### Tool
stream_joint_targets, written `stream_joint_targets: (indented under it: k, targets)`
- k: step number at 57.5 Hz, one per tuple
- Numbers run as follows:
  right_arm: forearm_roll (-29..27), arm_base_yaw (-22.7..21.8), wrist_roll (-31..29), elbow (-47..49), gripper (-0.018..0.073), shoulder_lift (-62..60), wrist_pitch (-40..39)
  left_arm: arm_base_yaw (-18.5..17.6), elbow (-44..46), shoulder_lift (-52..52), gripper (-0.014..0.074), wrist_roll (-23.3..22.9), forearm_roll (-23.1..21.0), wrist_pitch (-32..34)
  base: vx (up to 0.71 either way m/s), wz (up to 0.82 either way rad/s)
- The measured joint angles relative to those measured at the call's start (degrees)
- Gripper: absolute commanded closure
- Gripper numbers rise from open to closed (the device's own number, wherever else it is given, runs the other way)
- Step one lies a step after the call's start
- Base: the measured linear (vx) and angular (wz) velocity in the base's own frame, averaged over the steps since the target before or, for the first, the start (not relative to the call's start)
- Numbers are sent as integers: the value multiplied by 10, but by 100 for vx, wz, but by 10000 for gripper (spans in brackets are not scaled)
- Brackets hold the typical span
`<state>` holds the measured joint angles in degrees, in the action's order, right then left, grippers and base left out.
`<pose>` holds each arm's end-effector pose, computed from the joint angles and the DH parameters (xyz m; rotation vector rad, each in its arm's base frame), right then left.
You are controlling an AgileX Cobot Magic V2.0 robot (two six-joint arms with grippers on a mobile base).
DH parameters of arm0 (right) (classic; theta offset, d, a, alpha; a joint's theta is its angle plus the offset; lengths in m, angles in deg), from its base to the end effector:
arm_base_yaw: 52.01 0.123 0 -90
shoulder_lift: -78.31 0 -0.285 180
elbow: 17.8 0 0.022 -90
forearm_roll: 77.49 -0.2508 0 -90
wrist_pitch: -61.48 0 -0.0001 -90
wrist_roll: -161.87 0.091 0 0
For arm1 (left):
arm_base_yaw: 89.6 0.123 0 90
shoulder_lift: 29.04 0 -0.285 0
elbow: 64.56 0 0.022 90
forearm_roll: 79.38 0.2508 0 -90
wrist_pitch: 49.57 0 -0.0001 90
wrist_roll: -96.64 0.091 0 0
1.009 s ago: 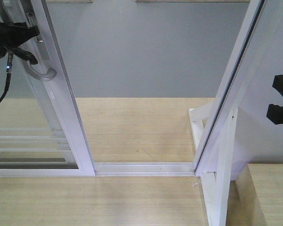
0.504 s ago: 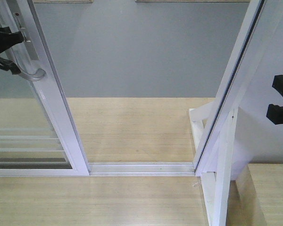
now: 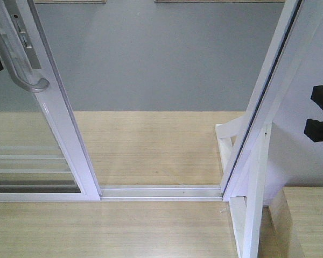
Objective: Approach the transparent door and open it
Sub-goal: 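Release the handle and pull the left gripper back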
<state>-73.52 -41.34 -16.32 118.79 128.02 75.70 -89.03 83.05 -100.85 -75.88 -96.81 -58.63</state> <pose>0.1518 0.0270 0.3215 -0.1957 1.8635 0.0879 0.2433 -0.0019 0.3182 -0.1465 1.9668 -0.1511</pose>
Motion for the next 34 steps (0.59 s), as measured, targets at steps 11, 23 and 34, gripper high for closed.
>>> stream_joint_targets:
  k: [11,23,34]
  targets:
    - [0,0,0,0,299,0,0,0,0,7,163,0,2,-36,0,0]
    - [0,0,0,0,299,0,0,0,0,7,228,0,26,-35,0,0]
    - [0,0,0,0,299,0,0,0,0,55,521,0,74,-70,0,0]
